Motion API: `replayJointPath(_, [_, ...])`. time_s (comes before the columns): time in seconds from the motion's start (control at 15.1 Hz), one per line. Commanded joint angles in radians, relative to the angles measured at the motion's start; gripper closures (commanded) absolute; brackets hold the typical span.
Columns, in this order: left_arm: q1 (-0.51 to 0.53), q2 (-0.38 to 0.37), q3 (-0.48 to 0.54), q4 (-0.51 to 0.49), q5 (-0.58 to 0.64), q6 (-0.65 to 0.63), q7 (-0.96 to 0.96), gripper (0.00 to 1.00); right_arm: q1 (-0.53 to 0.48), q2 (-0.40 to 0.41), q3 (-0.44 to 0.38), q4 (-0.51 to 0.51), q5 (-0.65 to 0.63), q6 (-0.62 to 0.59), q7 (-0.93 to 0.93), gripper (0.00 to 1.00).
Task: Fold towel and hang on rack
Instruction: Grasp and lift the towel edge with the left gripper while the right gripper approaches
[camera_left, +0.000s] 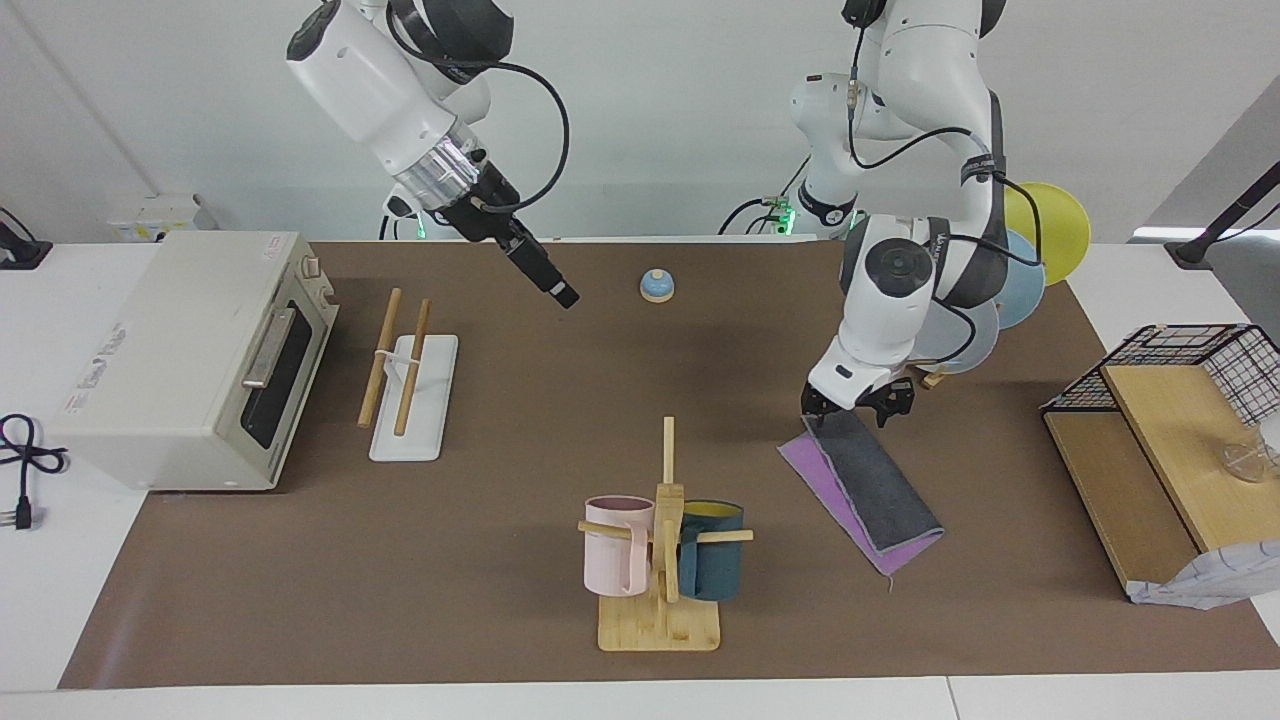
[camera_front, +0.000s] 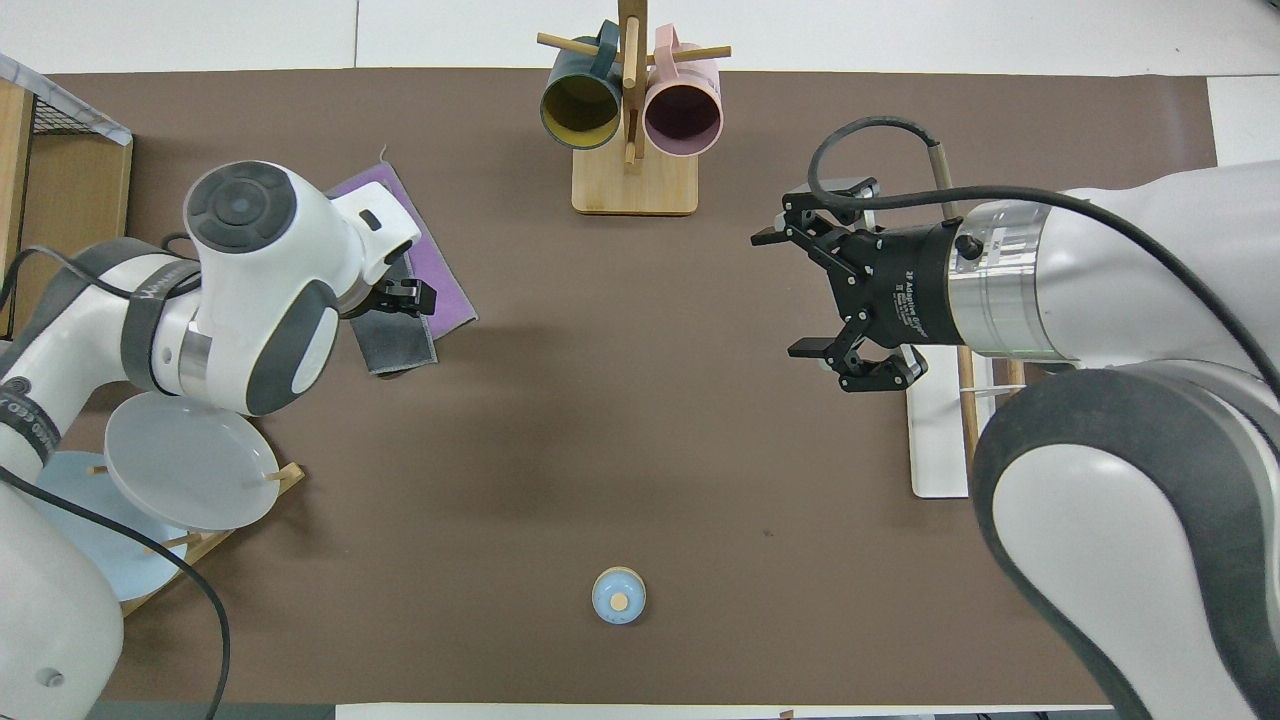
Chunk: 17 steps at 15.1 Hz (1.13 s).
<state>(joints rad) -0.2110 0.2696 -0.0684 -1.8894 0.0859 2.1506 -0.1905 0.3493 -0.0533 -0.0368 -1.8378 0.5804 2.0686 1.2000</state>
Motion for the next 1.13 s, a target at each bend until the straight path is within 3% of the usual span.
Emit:
replayJointPath(0.0, [0.097,-0.023,-0.007,-0.078,-0.163,0.084,0.124,0.00,0.020,-0.042,0.002,-0.063,0.019,0.027,0.010,0.00])
replayJointPath(0.27, [0.140,-0.024,-0.005,-0.175,-0.401,0.181,0.238,0.00,0.114,-0.043,0.003,-0.106,0.019,0.201,0.162,0.00])
replayJointPath(0.4, [0.157,-0.020,-0.005,-0.189,-0.484,0.189,0.275,0.05,0.140,-0.043,0.003,-0.118,0.019,0.217,0.176,0.00])
replayJointPath(0.66, [0.159,-0.009,-0.005,-0.200,-0.508,0.209,0.292,0.11,0.145,-0.048,0.003,-0.127,0.019,0.217,0.181,0.00])
replayJointPath(1.06, [0.157,0.016,-0.005,-0.203,-0.526,0.226,0.293,0.35,0.201,-0.030,0.008,-0.144,0.019,0.333,0.285,0.00])
